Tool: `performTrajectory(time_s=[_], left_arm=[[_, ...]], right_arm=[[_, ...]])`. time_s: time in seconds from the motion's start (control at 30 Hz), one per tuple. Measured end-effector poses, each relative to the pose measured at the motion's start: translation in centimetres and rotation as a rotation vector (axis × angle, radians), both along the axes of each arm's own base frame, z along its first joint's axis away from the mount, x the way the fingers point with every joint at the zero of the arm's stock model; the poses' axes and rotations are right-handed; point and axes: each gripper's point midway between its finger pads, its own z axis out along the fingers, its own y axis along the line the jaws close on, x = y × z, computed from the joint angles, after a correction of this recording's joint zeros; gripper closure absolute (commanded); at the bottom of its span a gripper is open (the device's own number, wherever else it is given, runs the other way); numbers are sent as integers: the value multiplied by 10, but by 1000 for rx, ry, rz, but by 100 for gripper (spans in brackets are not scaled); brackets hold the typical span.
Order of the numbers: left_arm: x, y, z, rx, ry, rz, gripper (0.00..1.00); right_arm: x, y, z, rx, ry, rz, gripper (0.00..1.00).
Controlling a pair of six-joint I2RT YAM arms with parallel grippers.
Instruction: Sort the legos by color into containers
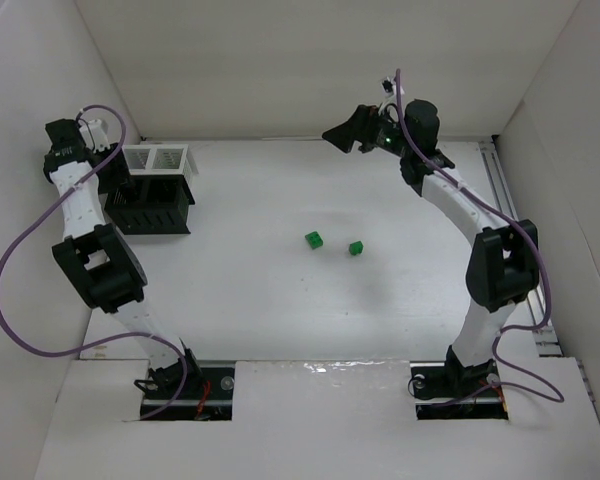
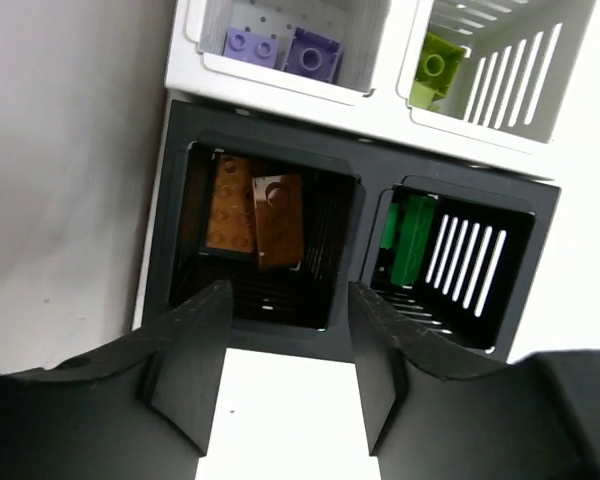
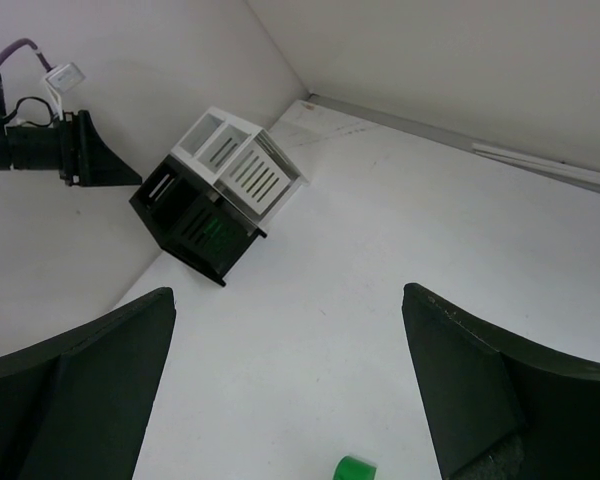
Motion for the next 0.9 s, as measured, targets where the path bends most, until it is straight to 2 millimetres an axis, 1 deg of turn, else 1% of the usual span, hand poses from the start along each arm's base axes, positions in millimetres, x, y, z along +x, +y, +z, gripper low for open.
performTrajectory(time_s=[0.1,0.17,0.23,0.27,0.3,0.33,0.37,0.4,0.43,0.47,0.5,0.53,0.57,0.6,0.67,0.73,0.8,0.83,0.87,0.9], left_arm=[[2,-5,3,-19,-20,-21,53],[7,-13,11,-34,-80,-55,49],[1,-27,25,-32,-145,-88,43],[-3,-37,37,-22,-178,-109,40],[-5,-51,55,-4,-221,-143,40],[-3,-70,78,22,-279,-189,38],[-2,-92,102,46,-343,-246,38],[-2,-130,135,64,-427,-338,38],[-3,-146,148,68,-462,-380,38],[-7,-177,167,70,-515,-458,37],[-12,-204,182,71,-558,-529,35],[-19,-230,192,66,-590,-602,32],[-25,-248,195,57,-604,-661,29],[-33,-266,197,42,-615,-724,26],[-43,-286,186,11,-599,-805,22],[-52,-297,162,-36,-545,-871,21],[-63,-308,132,-80,-471,-934,25],[-69,-314,117,-91,-434,-974,28],[-75,-324,103,-99,-403,-1023,28],[-83,-337,88,-103,-367,-1088,30]], right_arm=[[2,0,1,1,-4,-2,0],[3,1,1,-2,-7,0,0],[4,3,0,-12,-17,-3,0],[4,3,0,-20,-25,-9,0],[5,3,-1,-31,-33,-15,0],[5,4,-3,-43,-39,-19,0],[6,4,-5,-57,-43,-27,0],[8,2,-7,-74,-49,-41,0],[9,1,-10,-92,-53,-52,0],[9,-1,-11,-108,-62,-69,0],[8,-6,-13,-130,-68,-88,0],[5,-12,-15,-154,-75,-114,0],[4,-16,-16,-166,-77,-131,0],[2,-23,-16,-178,-77,-166,0],[0,-40,-9,-201,-91,-256,0],[-2,-61,0,-215,-110,-354,0],[-6,-85,9,-226,-129,-423,0],[-7,-100,13,-227,-135,-449,0],[-7,-117,17,-225,-140,-474,0],[-6,-137,20,-222,-137,-505,0]])
